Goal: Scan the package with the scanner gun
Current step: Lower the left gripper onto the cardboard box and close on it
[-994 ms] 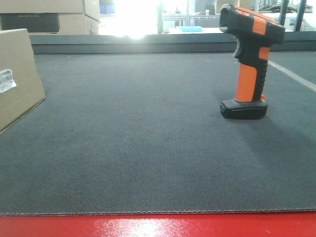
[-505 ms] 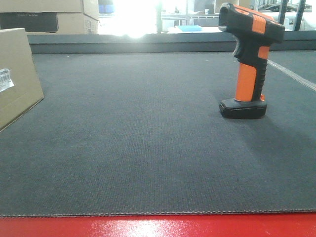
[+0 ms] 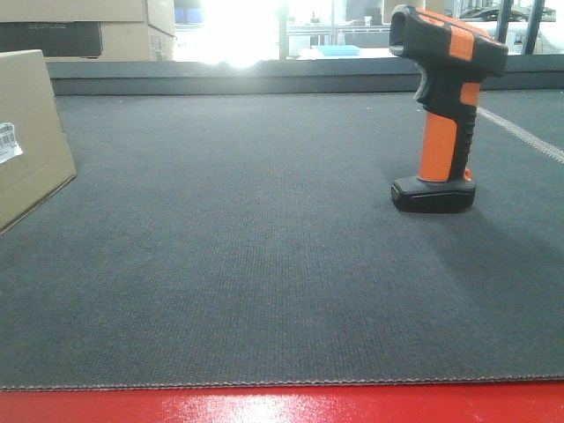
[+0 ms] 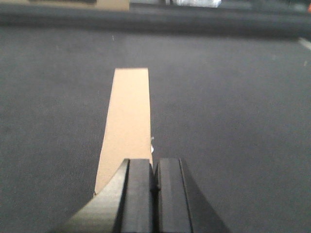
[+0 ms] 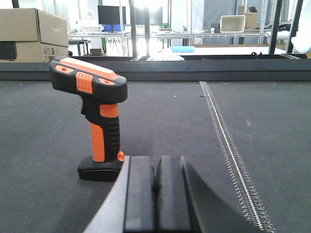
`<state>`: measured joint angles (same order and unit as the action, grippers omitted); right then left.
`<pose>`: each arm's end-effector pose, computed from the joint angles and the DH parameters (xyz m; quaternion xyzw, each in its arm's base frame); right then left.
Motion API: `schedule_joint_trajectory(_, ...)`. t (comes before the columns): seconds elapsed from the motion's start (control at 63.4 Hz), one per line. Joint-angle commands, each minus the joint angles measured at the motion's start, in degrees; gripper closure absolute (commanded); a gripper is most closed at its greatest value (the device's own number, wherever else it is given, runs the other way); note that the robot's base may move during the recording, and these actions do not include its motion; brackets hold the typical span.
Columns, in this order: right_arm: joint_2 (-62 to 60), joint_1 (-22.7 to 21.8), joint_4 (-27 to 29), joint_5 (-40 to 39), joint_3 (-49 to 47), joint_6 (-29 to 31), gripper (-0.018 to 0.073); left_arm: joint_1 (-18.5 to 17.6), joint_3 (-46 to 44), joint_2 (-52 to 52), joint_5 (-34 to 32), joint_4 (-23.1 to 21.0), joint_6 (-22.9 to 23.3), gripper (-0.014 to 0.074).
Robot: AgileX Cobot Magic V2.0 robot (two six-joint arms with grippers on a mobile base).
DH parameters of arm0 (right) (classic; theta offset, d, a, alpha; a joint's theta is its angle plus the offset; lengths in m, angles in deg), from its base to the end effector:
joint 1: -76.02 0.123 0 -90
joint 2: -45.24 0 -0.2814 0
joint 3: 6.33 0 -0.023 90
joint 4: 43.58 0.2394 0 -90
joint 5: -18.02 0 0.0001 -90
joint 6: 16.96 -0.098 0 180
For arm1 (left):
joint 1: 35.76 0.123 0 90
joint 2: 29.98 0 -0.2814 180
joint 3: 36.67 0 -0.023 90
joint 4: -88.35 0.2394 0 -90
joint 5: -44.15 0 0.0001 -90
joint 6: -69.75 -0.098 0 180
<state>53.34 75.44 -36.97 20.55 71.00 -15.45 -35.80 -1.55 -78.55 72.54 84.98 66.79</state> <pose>0.0562 -0.0001 0.2081 0.0325 0.6935 0.0301 0.7191 0.1400 -0.0028 0.3463 0.0081 0.8291 -0.0118 0.5589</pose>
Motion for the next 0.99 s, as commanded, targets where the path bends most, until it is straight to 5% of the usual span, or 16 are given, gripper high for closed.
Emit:
schedule_joint_trajectory(0.0, -0.22, -0.35, -0.12, -0.92, -0.22, 0.03, 0.0727, -0.32, -7.52, -7.39, 7.73, 2.63, 0.14, 0.0707)
schedule_joint_trajectory(0.189, -0.22, -0.35, -0.12, -0.92, -0.22, 0.03, 0.0727, -0.32, -22.37, -21.9, 21.08, 3.37, 0.14, 0.0707)
schedule_joint_trajectory(0.663, -0.22, -0.35, -0.12, -0.92, -0.22, 0.03, 0.0727, -0.32, -30.14, -30.52, 19.7, 3.37, 0.14, 0.0694)
schedule_joint_trajectory(0.757, -0.22, -0.35, -0.12, -0.92, -0.22, 0.03, 0.0727, -0.32, -30.14, -30.52, 19.76, 3.37, 0.14, 0.0542)
schedule_joint_trajectory(0.899, -0.22, -0.35, -0.12, -0.92, -0.22, 0.03, 0.0727, -0.32, -30.14, -30.52, 18.53, 3.93, 0.47, 0.0091)
schedule_joint_trajectory(0.978, -0.22, -0.35, -0.12, -0.92, -0.22, 0.03, 0.0727, 0.11, -30.14, -30.66, 18.24, 4.09, 2.06, -0.0016)
